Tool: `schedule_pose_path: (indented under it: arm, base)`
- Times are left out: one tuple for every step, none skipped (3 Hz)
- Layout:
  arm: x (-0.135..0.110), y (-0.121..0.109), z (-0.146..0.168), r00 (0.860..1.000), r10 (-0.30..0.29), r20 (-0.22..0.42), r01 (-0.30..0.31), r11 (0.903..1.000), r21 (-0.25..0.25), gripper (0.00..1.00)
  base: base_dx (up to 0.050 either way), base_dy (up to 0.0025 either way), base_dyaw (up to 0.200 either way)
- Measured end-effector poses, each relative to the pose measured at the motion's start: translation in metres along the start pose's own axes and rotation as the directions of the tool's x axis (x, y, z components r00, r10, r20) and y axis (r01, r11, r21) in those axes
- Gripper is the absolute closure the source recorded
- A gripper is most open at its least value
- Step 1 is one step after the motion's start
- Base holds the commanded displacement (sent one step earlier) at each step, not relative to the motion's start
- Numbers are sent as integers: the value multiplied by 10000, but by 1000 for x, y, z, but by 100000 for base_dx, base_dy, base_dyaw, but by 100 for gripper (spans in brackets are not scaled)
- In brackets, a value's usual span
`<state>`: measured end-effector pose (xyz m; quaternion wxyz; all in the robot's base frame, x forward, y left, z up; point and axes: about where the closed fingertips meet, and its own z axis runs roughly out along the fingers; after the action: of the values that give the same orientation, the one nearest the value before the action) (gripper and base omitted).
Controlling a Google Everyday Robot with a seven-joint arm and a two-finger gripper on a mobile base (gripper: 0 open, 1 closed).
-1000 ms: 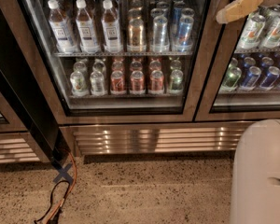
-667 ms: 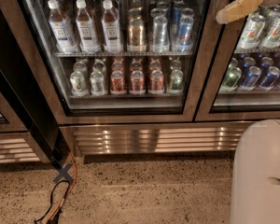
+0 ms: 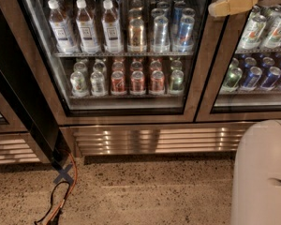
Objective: Open left fridge door
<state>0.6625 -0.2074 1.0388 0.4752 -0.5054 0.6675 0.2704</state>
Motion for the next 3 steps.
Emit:
schedule_pose_path:
  arm:
    - [0, 0, 0, 10000, 0, 2, 0, 10000, 4, 65]
    - [0, 0, 0, 10000, 1, 3, -1, 10000, 9, 89]
    - [0, -4, -1, 10000, 4, 17, -4, 10000, 43, 100]
  base:
    - [0, 0, 0]
    - [0, 0, 0]
    - [0, 0, 0]
